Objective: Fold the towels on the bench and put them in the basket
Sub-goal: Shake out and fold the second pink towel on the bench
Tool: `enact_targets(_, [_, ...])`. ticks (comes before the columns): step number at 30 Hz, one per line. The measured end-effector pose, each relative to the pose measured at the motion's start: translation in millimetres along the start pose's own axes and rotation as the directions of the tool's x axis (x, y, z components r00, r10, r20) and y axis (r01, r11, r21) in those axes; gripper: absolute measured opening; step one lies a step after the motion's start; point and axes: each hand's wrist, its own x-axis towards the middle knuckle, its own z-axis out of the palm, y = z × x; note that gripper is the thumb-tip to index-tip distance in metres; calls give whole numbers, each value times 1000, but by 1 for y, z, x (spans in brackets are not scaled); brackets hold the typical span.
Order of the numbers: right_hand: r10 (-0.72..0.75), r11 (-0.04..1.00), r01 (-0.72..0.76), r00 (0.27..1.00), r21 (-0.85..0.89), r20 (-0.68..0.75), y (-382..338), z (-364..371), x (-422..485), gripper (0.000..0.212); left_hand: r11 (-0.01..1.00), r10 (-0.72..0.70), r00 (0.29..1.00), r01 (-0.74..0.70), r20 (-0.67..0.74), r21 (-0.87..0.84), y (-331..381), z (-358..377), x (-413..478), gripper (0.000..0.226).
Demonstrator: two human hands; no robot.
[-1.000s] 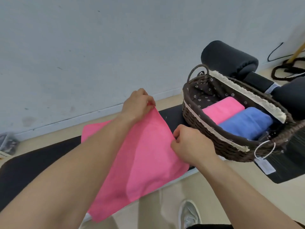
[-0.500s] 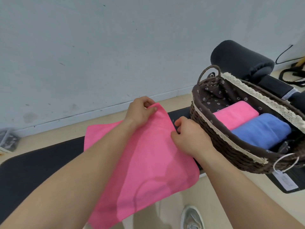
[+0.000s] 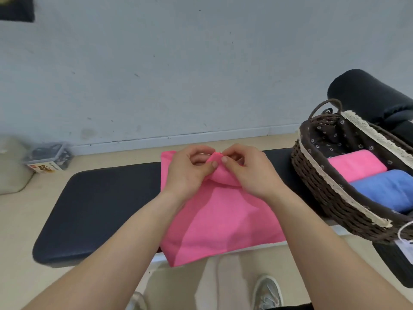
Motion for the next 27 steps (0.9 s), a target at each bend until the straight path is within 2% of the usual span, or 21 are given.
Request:
enact_targets(4, [8,998,-5,999,66,-38,0,0,8,7,999,6,998,-4,59,-33,-5,3,5,23])
enact_targets(11, [68,977,-44,992,209,-106,10,-4,16,14,998,48,998,-46,41,-46,-9,15,23,26])
enact_targets(14, [129,947,-94,987,306,-95,13,-4,15,15,995,70,996,-67,46,-74,-10,16,24,16])
enact_targets(17, [170,914,-134,984,383,-62,14,-6,17,15,991,129,991,-128,43,-24,-9,15,25,8])
enact_targets(22, [148,905,-133,989,404,-7,11,-7,18,11,975,172,983,-179,61,133,-12,13,30,13])
enact_targets(27, [176,895,-167,984,414,16,14,-13,16,13,959,212,974,-224,85,173,-10,16,29,12])
